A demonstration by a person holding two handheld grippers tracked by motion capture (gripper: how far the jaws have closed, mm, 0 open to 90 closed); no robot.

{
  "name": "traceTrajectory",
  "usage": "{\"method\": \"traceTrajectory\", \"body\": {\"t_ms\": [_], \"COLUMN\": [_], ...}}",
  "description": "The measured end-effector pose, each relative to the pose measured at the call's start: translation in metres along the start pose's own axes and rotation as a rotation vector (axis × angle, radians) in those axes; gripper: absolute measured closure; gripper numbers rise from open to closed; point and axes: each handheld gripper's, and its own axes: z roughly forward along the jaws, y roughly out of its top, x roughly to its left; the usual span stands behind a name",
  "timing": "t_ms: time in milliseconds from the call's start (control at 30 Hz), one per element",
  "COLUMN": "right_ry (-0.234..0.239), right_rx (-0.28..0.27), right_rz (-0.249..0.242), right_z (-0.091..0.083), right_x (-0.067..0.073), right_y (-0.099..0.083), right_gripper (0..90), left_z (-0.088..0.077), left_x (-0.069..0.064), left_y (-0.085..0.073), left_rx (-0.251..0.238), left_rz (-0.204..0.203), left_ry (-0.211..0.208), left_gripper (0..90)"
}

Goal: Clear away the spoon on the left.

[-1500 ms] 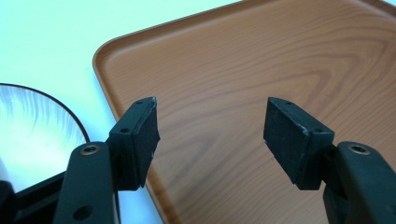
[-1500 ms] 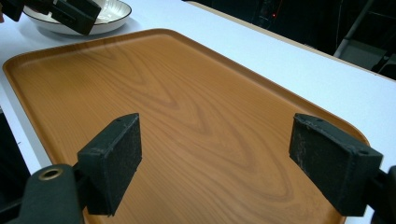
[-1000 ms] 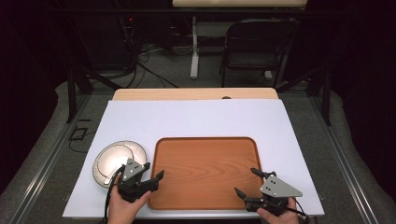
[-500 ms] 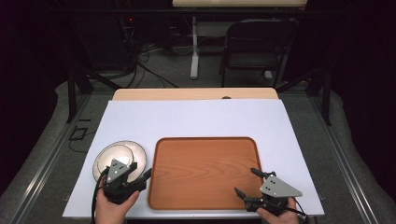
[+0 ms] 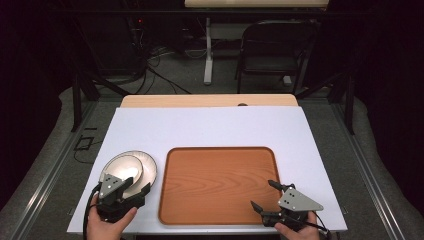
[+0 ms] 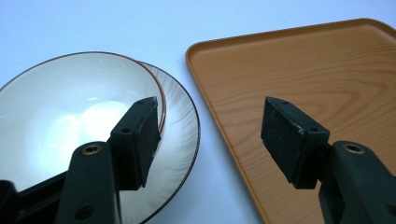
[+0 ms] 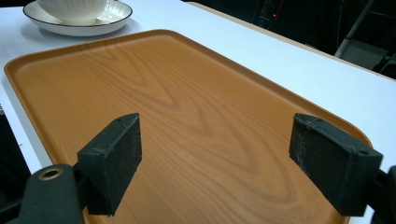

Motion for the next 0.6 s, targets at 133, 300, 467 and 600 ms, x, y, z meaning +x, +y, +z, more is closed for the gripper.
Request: {"method": "traceTrajectory", "body": {"t_ms": [133,300,467,600], "right_ry": [0.0,0.0,0.0,0.0], "right_rx": [0.0,0.001,0.003,0.002], "right_rz": [0.001,0.001,0.002,0.001], "right_z": [0.0,0.0,0.001,0.001], "right_x": [0.0,0.0,0.0,0.0], "right_y": [0.0,0.0,0.0,0.0], "right_gripper": [16.7,16.7,16.7,16.7], "left_z": [-0.006,-0.011,-0.019,-0.021], "left_x": [0.003,0.007,0.012,0.016], "left_y": [-0.002,-0.005,-0.008,-0.009], "left_rx": [-0.017,-0.035,-0.047,-0.043], "left_rz": [-0.01,0.005,0.01,0.017], "left_ry": [-0.008,0.013,0.053,0.087], "left_gripper": [44.3,51.2,61.8,70.5]}}
